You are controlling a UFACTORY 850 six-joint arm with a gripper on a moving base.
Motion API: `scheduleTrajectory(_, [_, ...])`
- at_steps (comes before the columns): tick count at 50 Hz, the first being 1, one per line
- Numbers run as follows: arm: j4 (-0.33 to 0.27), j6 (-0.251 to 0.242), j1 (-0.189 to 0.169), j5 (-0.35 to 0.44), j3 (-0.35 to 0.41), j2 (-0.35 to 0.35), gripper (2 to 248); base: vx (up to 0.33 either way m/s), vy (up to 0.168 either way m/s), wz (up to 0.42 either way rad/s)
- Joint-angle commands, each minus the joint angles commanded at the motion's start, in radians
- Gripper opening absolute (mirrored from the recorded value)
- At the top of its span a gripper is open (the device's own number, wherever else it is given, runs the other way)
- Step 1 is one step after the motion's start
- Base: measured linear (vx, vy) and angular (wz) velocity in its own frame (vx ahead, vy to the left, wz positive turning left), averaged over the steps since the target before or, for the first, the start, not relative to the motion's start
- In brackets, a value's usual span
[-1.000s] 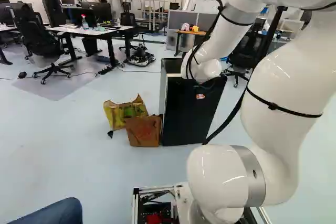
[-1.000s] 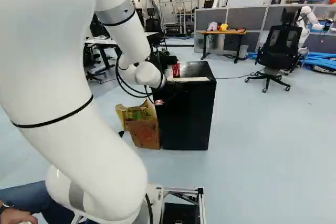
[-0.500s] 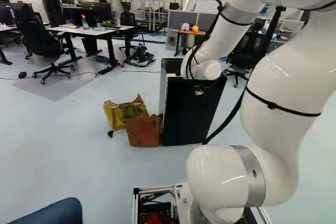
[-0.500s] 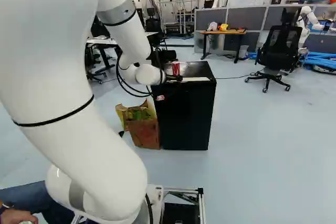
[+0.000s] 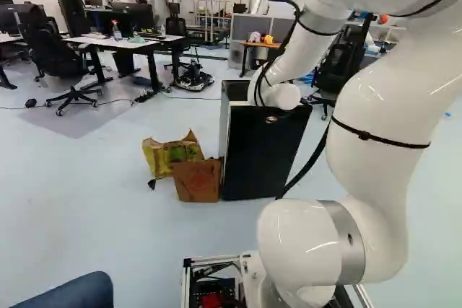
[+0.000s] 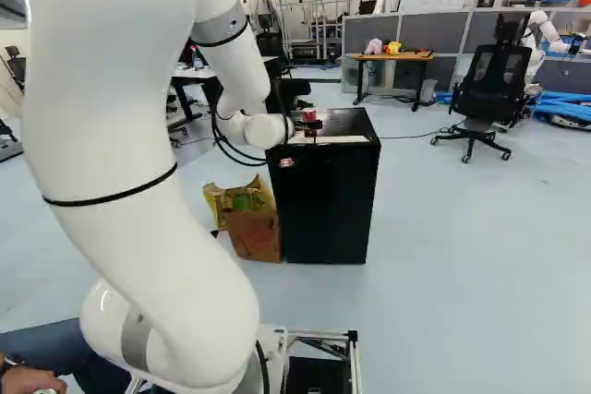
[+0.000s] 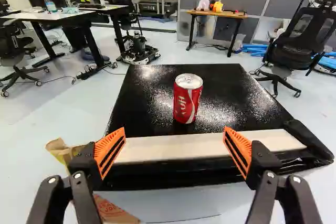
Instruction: Grab a drink from the fridge
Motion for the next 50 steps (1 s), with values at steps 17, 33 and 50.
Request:
scheduleTrajectory(17, [0.000, 0.000, -0.007, 0.074, -0.056, -0.085, 247, 0.000, 0.000, 0.000])
scheduleTrajectory(33, [0.002, 0.000, -0.018, 0.137, -0.104, -0.159, 247, 0.000, 0.000, 0.000])
scheduleTrajectory(50, [0.016, 0.000, -0.031, 0.203, -0.155, -0.235, 247, 0.000, 0.000, 0.000])
